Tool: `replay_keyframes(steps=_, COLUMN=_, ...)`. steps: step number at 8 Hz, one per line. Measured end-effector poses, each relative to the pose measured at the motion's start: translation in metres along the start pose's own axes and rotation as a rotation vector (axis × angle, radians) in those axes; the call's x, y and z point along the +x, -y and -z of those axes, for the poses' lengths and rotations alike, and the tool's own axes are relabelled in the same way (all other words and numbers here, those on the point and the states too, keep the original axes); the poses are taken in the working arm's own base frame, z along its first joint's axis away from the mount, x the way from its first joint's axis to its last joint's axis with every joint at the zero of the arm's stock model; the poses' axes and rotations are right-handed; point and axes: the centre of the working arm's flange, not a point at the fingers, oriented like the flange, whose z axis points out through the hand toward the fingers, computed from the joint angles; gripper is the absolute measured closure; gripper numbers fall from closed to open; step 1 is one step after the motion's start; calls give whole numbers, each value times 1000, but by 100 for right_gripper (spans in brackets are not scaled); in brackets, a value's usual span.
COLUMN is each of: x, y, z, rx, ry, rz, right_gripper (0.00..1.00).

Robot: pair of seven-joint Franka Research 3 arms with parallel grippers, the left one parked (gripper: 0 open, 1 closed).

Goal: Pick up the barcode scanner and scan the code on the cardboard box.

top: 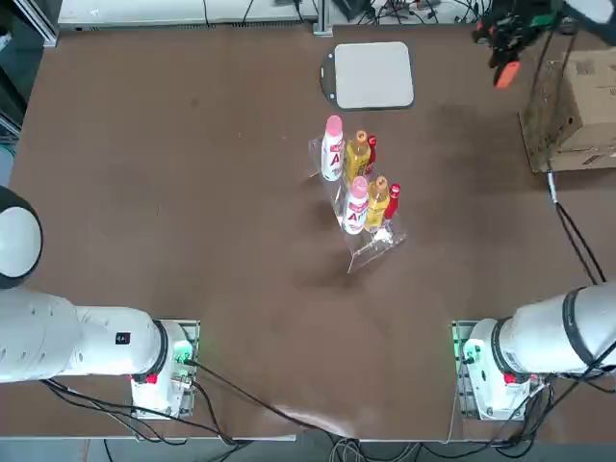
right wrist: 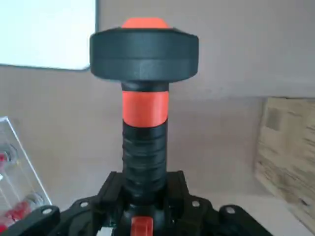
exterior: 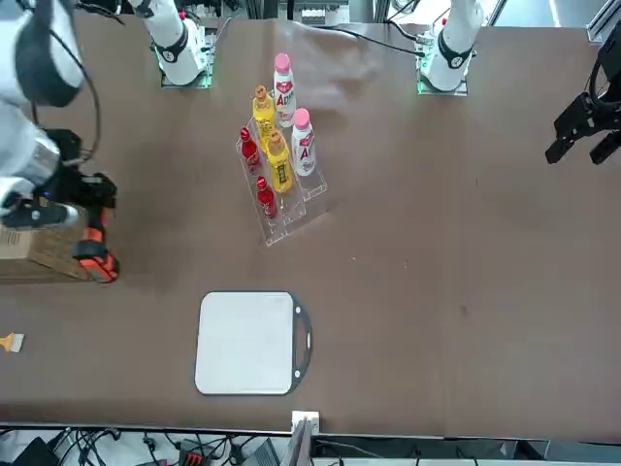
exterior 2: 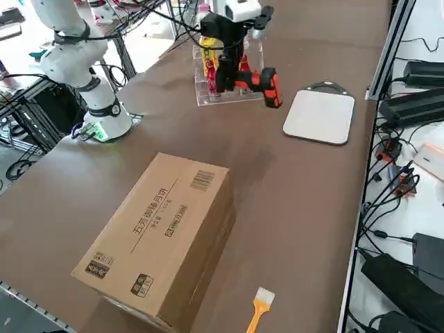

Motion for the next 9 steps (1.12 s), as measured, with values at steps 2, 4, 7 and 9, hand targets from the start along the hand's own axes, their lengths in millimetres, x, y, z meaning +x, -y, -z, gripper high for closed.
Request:
replay_keyframes(steps=2, x=-3, y=26, z=-69, rx=4, ry=-11, rz=-29, right_gripper=57)
replay_keyframes(steps=4, x=-17, y=37, z=-126, rx=7, ry=-12, rz=-52, right_gripper=57)
replay_keyframes(steps=7, x=-32, y=47, z=-183, rx=10, ry=7, rz=-61, right_gripper=57)
replay_keyframes(steps=9, x=-43, y=44, z=-218, rx=12, ry=1, rz=-69, right_gripper=57)
